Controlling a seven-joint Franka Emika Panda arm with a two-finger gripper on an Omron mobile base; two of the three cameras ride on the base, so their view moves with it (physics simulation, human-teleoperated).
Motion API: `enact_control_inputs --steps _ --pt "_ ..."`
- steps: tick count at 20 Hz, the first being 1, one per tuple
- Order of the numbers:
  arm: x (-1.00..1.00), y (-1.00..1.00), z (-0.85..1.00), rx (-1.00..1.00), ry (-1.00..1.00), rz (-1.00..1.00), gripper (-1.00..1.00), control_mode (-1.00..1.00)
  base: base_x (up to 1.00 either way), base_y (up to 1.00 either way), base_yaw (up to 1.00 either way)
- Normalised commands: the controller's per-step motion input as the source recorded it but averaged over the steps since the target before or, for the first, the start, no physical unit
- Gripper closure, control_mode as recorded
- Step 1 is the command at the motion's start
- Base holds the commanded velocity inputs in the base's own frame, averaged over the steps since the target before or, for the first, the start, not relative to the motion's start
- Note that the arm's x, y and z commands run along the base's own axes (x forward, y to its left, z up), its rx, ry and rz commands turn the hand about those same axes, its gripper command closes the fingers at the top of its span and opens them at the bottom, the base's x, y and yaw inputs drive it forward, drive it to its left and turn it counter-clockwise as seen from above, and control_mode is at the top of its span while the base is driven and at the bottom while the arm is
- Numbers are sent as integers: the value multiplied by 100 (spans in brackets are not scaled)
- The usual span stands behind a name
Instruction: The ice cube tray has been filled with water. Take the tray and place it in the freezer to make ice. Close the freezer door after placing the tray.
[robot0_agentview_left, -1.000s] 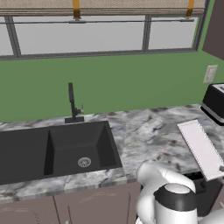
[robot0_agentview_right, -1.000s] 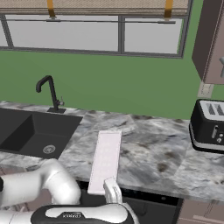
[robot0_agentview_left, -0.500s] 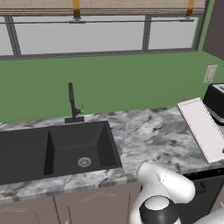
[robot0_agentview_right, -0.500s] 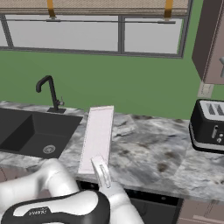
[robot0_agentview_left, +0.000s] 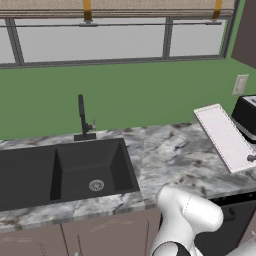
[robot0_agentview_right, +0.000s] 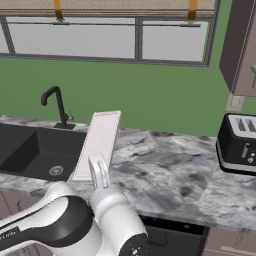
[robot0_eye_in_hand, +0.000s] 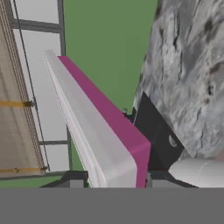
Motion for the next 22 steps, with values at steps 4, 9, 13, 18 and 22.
enact_control_inputs --steps 4,9,13,18,22 --pt "0 29 51 10 16 0 100 -100 0 0 0" --pt "0 38 37 8 13 0 100 -100 0 0 0" --pt "0 48 16 6 15 0 100 -100 0 0 0" --pt "0 51 4 1 11 2 100 -100 0 0 0" --pt "-8 39 1 0 3 3 100 -100 0 0 0"
